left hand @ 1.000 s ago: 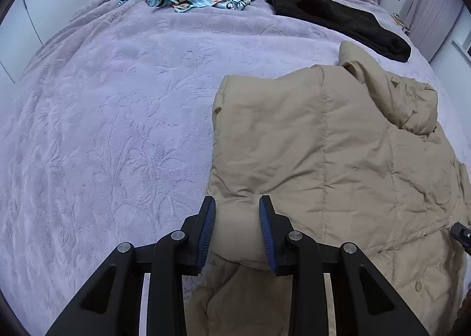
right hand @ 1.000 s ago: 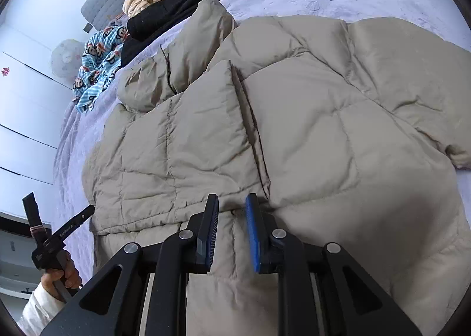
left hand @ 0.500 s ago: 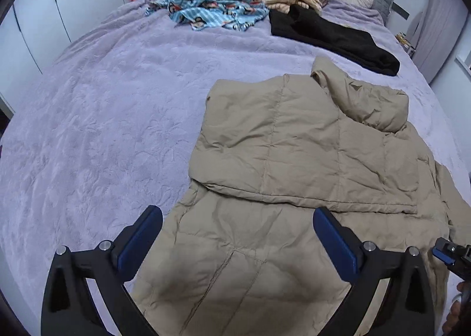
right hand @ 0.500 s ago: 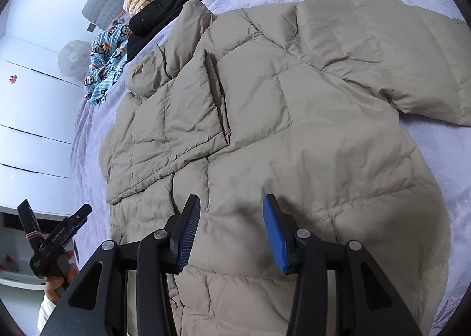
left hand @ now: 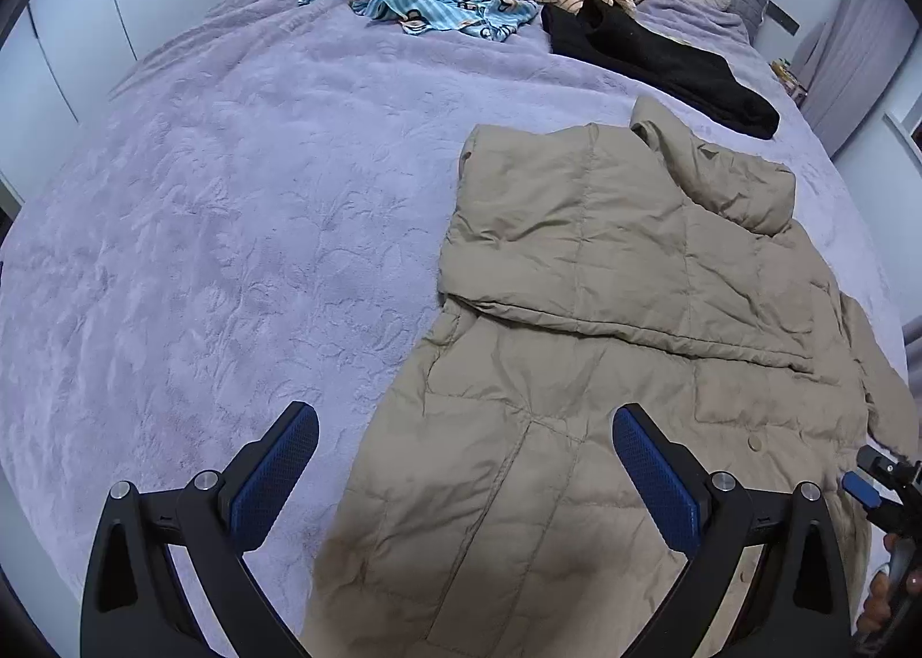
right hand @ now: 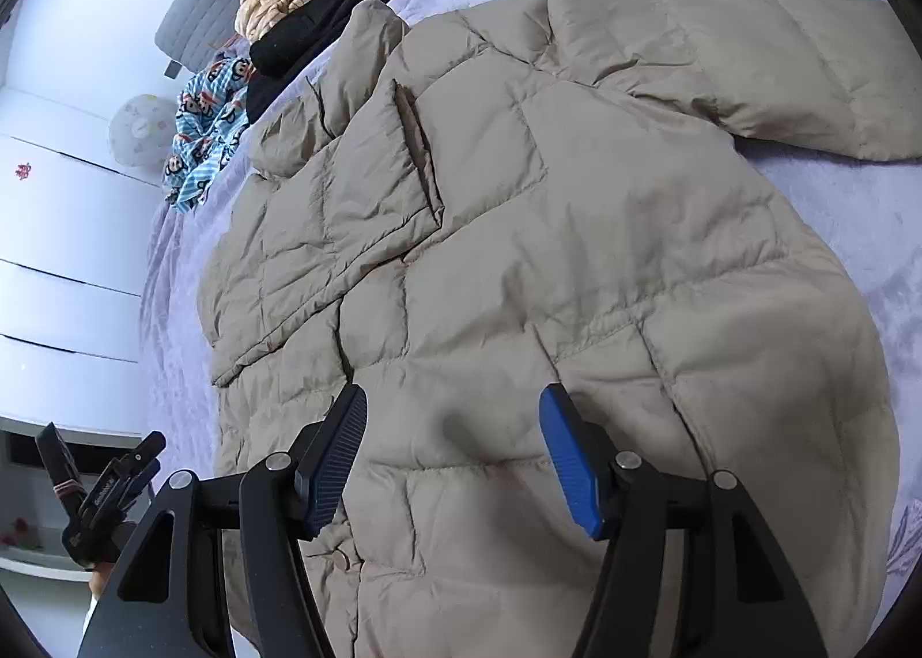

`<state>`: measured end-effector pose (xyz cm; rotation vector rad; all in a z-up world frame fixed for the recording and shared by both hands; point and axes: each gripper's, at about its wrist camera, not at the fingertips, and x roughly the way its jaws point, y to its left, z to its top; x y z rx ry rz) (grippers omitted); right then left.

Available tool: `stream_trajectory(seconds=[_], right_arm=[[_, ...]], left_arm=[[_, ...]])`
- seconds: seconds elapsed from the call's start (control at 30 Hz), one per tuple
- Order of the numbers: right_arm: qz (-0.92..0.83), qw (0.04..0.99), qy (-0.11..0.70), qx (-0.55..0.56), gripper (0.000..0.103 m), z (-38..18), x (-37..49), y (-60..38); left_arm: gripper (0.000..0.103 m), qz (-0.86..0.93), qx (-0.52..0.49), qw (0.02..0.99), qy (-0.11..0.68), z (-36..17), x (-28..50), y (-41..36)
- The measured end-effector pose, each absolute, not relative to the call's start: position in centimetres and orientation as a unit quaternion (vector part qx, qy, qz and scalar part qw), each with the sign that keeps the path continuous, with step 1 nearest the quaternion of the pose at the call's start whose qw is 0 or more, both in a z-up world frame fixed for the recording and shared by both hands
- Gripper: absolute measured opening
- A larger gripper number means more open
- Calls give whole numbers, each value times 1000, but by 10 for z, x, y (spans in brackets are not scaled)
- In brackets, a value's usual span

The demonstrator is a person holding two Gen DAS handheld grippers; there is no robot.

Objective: Fold large clothes

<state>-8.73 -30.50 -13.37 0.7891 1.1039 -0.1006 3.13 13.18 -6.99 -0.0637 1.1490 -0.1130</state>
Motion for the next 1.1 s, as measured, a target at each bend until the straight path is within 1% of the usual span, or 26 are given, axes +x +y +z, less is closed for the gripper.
stream_trajectory(seconds=[0.03, 0.07, 0.27, 0.3, 0.33, 0.4, 0.63, 0.83, 1.1], right_arm=[[-47, 779, 506, 367, 82, -131, -90, -301], [-48, 781, 501, 370, 90, -128, -92, -298], [-54, 790, 474, 385, 91, -113, -106, -283], [-53, 789, 472, 390, 93, -113, -108, -280], [-53, 787, 469, 398, 103, -112, -112, -277], [-54, 788, 453, 412, 103, -109, -118, -274], [-85, 797, 426, 419, 103, -94, -143, -286], [-101, 787, 387, 469, 103, -94, -165, -336], [-124, 756, 375, 521, 103, -113, -174, -431]], left_arm=[[102, -55, -32, 838, 543, -68, 30, 135], [102, -58, -36, 838, 542, -66, 29, 139], [102, -80, -43, 838, 538, -57, 19, 144], [102, -84, -35, 837, 539, -56, 17, 141], [102, -90, -21, 835, 542, -57, 14, 134], [102, -106, 2, 832, 545, -57, 8, 121], [102, -170, 29, 823, 542, -55, -5, 66], [102, -187, 38, 815, 547, -58, -3, 7], [102, -187, 54, 814, 547, -61, 10, -61]])
